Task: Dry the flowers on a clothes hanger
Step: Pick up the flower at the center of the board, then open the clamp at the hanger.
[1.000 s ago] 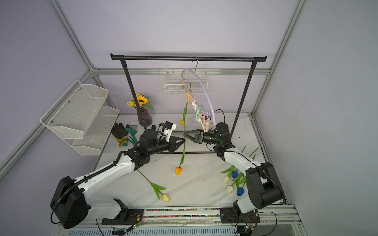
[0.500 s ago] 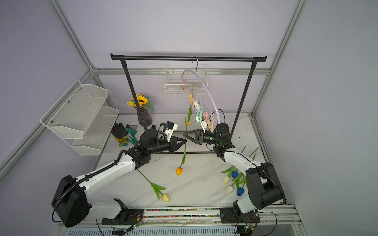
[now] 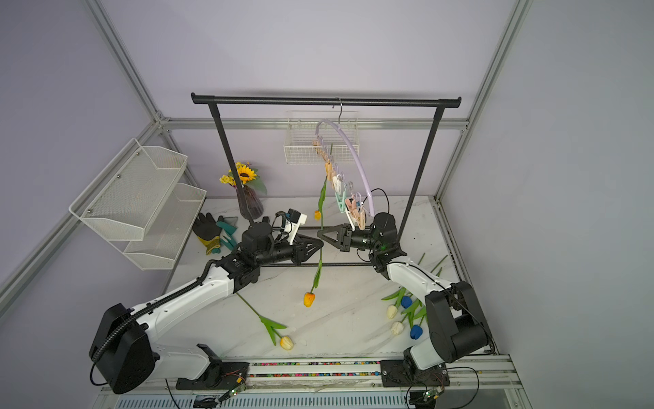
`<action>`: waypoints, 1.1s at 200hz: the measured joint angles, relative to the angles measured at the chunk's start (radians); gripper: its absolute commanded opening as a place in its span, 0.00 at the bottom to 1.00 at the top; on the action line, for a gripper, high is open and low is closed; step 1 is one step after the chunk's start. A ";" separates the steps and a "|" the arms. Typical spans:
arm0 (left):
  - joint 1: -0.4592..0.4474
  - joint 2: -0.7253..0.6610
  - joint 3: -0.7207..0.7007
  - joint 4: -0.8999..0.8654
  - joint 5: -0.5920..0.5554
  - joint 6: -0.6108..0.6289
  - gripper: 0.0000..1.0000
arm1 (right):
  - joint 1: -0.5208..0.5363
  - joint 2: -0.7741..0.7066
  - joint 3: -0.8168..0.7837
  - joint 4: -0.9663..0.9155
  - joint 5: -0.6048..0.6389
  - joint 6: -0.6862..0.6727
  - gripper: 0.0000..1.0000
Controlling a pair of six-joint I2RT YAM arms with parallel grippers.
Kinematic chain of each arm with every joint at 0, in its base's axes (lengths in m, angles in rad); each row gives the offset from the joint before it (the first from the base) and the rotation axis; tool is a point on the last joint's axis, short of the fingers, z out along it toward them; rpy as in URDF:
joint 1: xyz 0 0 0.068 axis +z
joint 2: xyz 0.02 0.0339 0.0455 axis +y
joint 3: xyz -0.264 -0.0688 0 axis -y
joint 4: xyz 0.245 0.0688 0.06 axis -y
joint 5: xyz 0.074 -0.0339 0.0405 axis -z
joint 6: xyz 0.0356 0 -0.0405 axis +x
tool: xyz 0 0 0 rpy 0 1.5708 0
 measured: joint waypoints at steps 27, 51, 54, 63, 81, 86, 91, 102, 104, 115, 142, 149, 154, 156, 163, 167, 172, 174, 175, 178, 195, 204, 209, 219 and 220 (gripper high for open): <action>0.036 0.000 0.015 0.001 -0.022 -0.001 0.71 | 0.002 0.000 0.000 -0.122 0.054 -0.108 0.00; 0.072 0.000 0.055 0.008 -0.037 -0.005 0.76 | 0.002 0.000 0.000 -0.214 0.137 -0.195 0.00; 0.076 0.000 0.061 0.008 -0.040 -0.004 0.77 | 0.002 0.000 0.000 -0.222 0.151 -0.206 0.00; 0.088 0.002 0.078 0.013 -0.047 -0.005 0.77 | 0.002 0.000 -0.002 -0.246 0.199 -0.232 0.00; 0.107 0.010 0.119 0.022 -0.072 0.001 0.78 | 0.002 -0.006 -0.013 -0.286 0.319 -0.268 0.00; 0.111 0.014 0.131 0.025 -0.076 0.004 0.78 | 0.002 -0.009 -0.016 -0.302 0.360 -0.275 0.00; 0.116 0.018 0.143 0.029 -0.080 0.005 0.78 | 0.001 -0.012 -0.019 -0.315 0.397 -0.280 0.00; 0.124 0.032 0.171 0.033 -0.092 0.014 0.78 | -0.001 -0.017 -0.020 -0.349 0.491 -0.288 0.00; 0.126 0.035 0.177 0.034 -0.094 0.015 0.78 | -0.001 -0.018 -0.020 -0.352 0.503 -0.290 0.00; 0.133 0.061 0.214 0.039 -0.103 0.027 0.77 | -0.007 -0.021 -0.019 -0.384 0.603 -0.292 0.00; 0.151 0.146 0.317 0.029 -0.118 0.048 0.77 | -0.046 -0.021 0.002 -0.456 0.769 -0.278 0.00; 0.157 0.169 0.346 0.026 -0.118 0.049 0.77 | -0.056 -0.020 0.018 -0.472 0.805 -0.274 0.00; 0.161 0.183 0.362 0.024 -0.117 0.050 0.77 | -0.062 -0.019 0.037 -0.487 0.826 -0.271 0.00; 0.163 0.189 0.370 0.022 -0.117 0.050 0.77 | -0.064 -0.019 0.043 -0.492 0.833 -0.271 0.00; 0.168 0.208 0.394 0.019 -0.115 0.051 0.77 | -0.071 -0.018 0.073 -0.510 0.858 -0.270 0.00; 0.172 0.221 0.410 0.018 -0.114 0.052 0.76 | -0.075 -0.017 0.094 -0.517 0.873 -0.270 0.00; 0.175 0.235 0.429 0.013 -0.112 0.053 0.76 | -0.077 -0.016 0.118 -0.524 0.887 -0.270 0.00; 0.177 0.241 0.438 0.011 -0.111 0.053 0.76 | -0.078 -0.014 0.130 -0.527 0.892 -0.271 0.00; 0.178 0.243 0.440 0.010 -0.111 0.053 0.76 | -0.078 -0.014 0.135 -0.528 0.893 -0.270 0.00; 0.180 0.250 0.451 0.008 -0.108 0.053 0.76 | -0.079 -0.013 0.152 -0.529 0.900 -0.271 0.00; 0.193 0.294 0.515 -0.012 -0.097 0.056 0.75 | -0.079 -0.001 0.251 -0.536 0.933 -0.279 0.00; 0.201 0.315 0.550 -0.025 -0.086 0.056 0.74 | -0.079 0.010 0.299 -0.535 0.943 -0.283 0.00; 0.207 0.328 0.569 -0.032 -0.078 0.056 0.74 | -0.079 0.021 0.330 -0.535 0.950 -0.287 0.00; 0.217 0.353 0.607 -0.042 -0.064 0.056 0.74 | -0.079 0.043 0.381 -0.534 0.960 -0.293 0.00; 0.218 0.355 0.609 -0.043 -0.062 0.055 0.74 | -0.079 0.046 0.385 -0.534 0.960 -0.293 0.00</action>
